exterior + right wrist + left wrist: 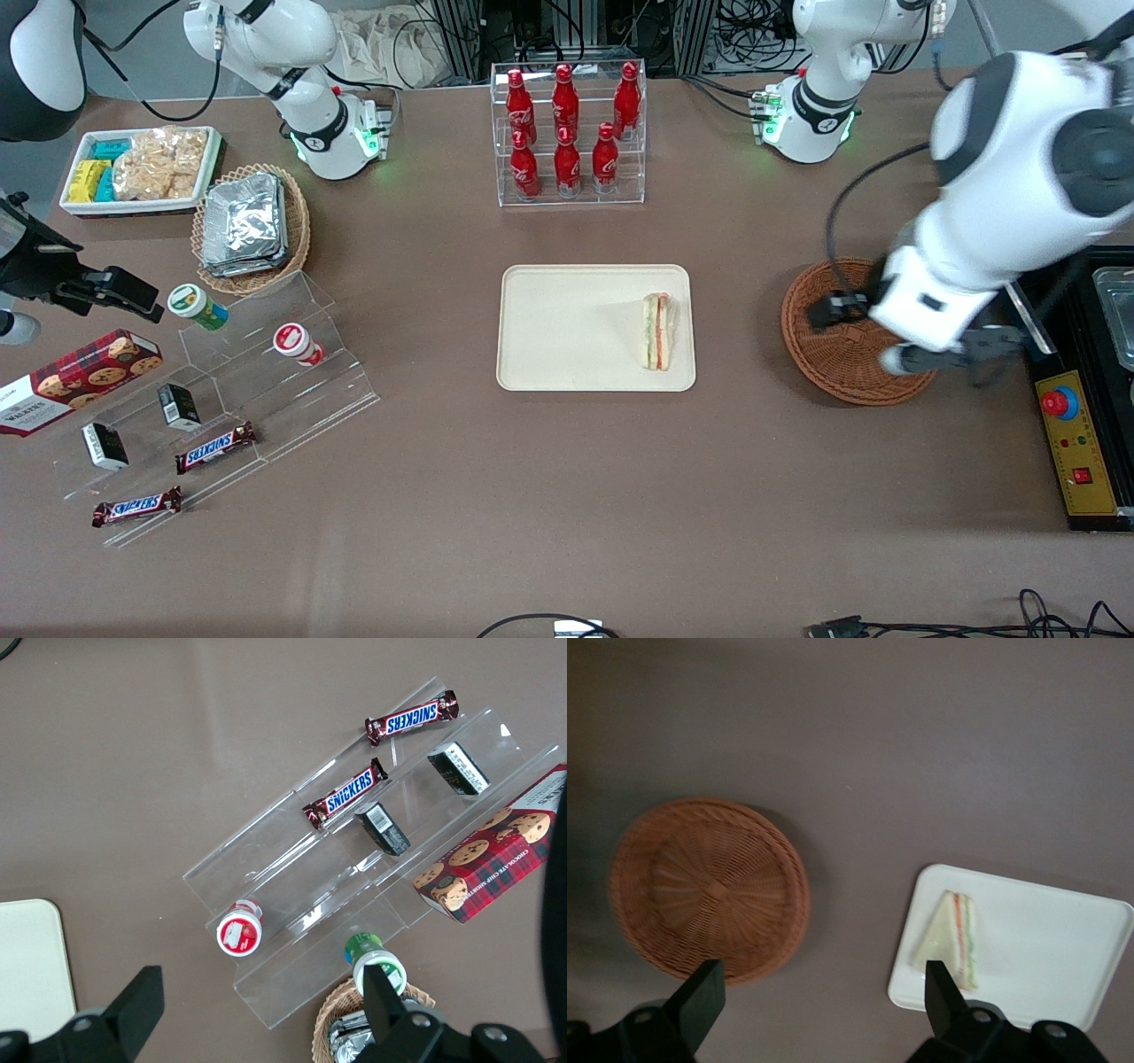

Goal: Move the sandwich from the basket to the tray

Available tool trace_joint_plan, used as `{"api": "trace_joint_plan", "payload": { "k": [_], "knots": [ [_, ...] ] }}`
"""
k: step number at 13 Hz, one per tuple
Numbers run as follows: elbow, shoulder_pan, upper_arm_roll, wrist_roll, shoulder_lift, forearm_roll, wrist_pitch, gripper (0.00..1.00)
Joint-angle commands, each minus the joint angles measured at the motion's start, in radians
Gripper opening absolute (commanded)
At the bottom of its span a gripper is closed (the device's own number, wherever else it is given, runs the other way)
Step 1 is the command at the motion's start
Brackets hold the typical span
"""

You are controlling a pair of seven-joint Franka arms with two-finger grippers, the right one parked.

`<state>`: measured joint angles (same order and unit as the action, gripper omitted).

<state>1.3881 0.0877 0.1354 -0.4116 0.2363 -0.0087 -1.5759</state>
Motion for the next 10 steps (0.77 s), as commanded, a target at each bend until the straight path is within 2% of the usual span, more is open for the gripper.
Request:
{"api": "trace_joint_plan", "payload": {
  "k": [1,3,4,7,10],
  "knots": [
    [-0.006,0.009,-0.141,0.13,-0.058,-0.007,0.063,1.0],
    [0.104,0.0,-0.233,0.206,-0.136,-0.008,0.033,1.0],
    [0.162,0.0,-0.246,0.22,-0.176,-0.004,0.001,1.0],
    [0.384,0.003,-0.24,0.206,-0.299,0.026,-0.148,1.0],
    [0.41,0.01,-0.179,0.082,-0.319,0.024,-0.155,1.0]
  ]
}}
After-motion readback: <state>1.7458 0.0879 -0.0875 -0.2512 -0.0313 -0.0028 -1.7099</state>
